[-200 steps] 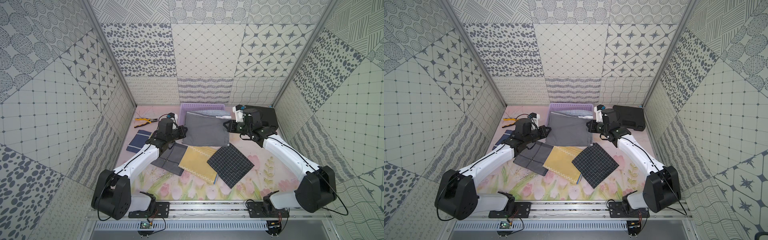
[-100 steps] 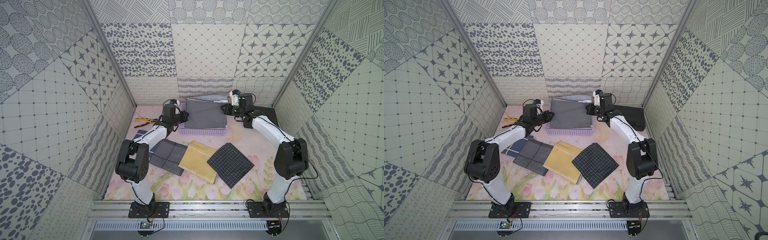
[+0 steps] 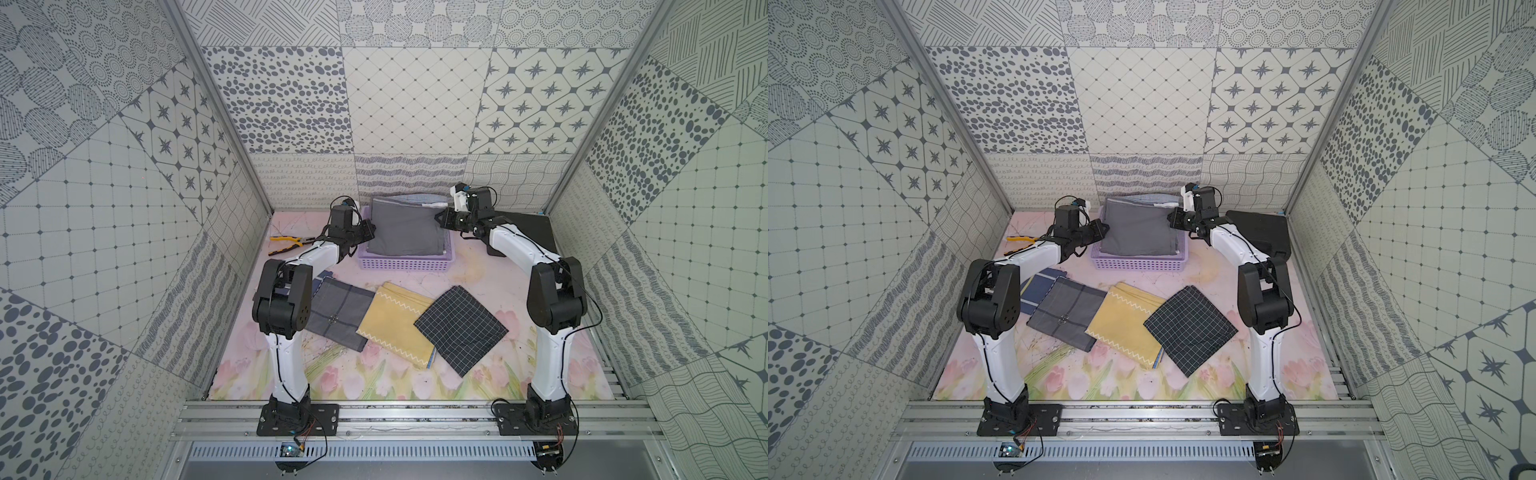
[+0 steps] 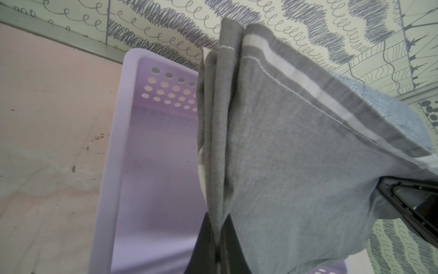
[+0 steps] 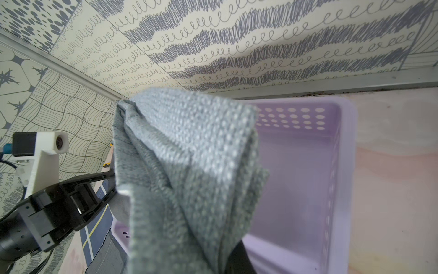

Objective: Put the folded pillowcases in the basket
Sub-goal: Place the pillowcase in the basket.

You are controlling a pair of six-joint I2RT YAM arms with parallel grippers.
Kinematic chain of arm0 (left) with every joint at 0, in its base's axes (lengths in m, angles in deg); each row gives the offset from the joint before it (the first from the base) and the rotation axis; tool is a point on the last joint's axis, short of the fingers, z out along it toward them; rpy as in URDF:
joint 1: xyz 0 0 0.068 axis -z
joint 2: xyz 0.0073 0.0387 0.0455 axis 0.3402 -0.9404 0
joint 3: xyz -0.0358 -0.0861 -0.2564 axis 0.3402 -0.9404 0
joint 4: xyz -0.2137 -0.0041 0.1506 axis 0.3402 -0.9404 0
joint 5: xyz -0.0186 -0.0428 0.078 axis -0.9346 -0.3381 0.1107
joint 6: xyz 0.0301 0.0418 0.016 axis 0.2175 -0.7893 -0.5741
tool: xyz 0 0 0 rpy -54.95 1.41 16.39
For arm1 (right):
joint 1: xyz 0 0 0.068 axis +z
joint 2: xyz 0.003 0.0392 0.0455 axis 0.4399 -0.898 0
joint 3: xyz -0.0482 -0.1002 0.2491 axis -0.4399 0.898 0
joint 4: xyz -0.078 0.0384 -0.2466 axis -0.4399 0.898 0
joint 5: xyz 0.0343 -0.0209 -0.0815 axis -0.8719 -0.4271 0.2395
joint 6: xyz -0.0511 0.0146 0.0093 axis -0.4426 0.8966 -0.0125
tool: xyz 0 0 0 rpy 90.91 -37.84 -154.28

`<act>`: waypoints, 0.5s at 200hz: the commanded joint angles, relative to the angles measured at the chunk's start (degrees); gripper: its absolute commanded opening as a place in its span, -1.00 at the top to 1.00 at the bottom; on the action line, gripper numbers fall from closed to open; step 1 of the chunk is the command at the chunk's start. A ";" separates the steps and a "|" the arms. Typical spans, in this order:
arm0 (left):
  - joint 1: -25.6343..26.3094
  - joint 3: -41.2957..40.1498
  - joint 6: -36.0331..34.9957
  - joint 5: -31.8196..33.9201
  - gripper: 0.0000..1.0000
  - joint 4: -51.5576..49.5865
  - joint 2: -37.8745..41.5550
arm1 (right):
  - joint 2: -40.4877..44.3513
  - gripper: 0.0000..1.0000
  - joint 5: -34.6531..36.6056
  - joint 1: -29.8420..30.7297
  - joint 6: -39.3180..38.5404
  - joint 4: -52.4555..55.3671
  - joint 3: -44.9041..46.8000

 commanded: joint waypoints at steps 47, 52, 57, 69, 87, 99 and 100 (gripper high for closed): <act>-0.47 -0.37 -1.83 -1.56 1.00 2.83 -1.02 | -0.16 1.00 -1.31 -0.41 1.26 -5.14 1.54; -0.52 -0.26 -1.75 -1.77 1.00 2.79 -1.02 | -0.07 1.00 -1.31 -0.41 1.26 -5.13 1.61; -0.63 -0.09 -1.67 -1.95 1.00 2.53 -1.02 | 0.01 0.86 -1.25 -0.41 1.38 -5.13 1.69; -0.71 0.38 -1.35 -2.56 0.76 1.88 -0.85 | 0.51 0.44 -1.05 -0.41 1.43 -4.98 1.71; -0.95 1.19 -0.56 -3.93 -0.22 1.38 -0.40 | 1.77 0.03 -0.58 -0.41 1.28 -4.31 1.80; -1.09 2.31 -0.21 -4.55 -0.55 0.14 0.34 | 3.17 -0.10 -0.15 -0.41 0.97 -3.83 2.14; -1.08 2.39 -0.23 -4.55 -0.57 -0.01 0.45 | 3.31 -0.10 -0.11 -0.41 0.94 -3.78 2.23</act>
